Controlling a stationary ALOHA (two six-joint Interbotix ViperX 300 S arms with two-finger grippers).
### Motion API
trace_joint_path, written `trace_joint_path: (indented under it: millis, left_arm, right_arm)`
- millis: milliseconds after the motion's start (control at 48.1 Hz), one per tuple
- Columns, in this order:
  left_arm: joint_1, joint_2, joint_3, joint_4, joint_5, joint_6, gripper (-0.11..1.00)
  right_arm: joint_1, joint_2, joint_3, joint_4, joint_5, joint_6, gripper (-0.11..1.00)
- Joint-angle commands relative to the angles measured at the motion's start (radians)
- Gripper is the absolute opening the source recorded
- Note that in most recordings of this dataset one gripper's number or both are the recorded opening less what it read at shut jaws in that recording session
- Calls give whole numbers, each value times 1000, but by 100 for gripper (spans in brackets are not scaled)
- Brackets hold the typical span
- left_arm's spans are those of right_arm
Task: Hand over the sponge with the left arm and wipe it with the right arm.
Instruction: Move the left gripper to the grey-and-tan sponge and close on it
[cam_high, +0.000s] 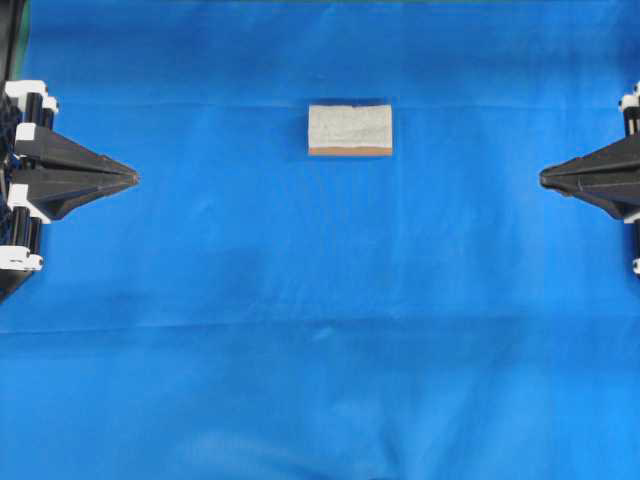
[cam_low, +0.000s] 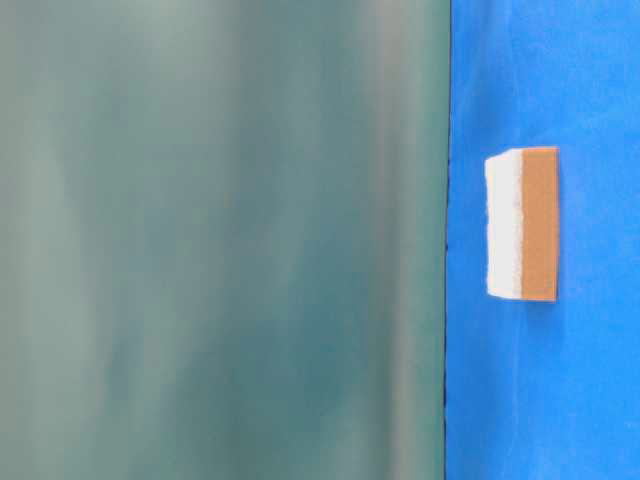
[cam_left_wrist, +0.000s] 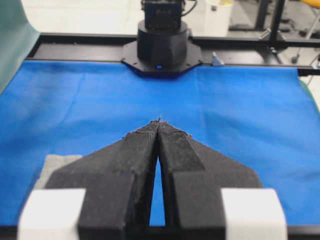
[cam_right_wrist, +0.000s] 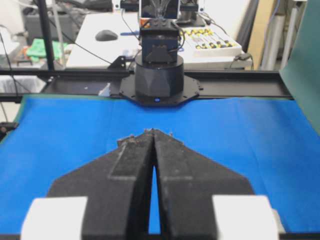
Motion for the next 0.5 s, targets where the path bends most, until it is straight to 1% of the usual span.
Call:
trace_joint_path:
  millis: [0, 83, 250, 478]
  left_arm:
    - [8, 9, -26, -28, -8, -2, 0]
    - [12, 15, -25, -28, -2, 8, 0]
    - [52, 52, -41, -28, -9, 18, 0]
    - [153, 186, -91, -28, -9, 18, 0]
  right_arm:
    - [-2, 11, -29, 0, -3, -6, 0]
    - [-3, 14, -34, 0, 18, -6, 0]
    - [-3, 14, -40, 0, 38, -6, 0]
    - [-3, 20, -40, 0, 41, -2, 0]
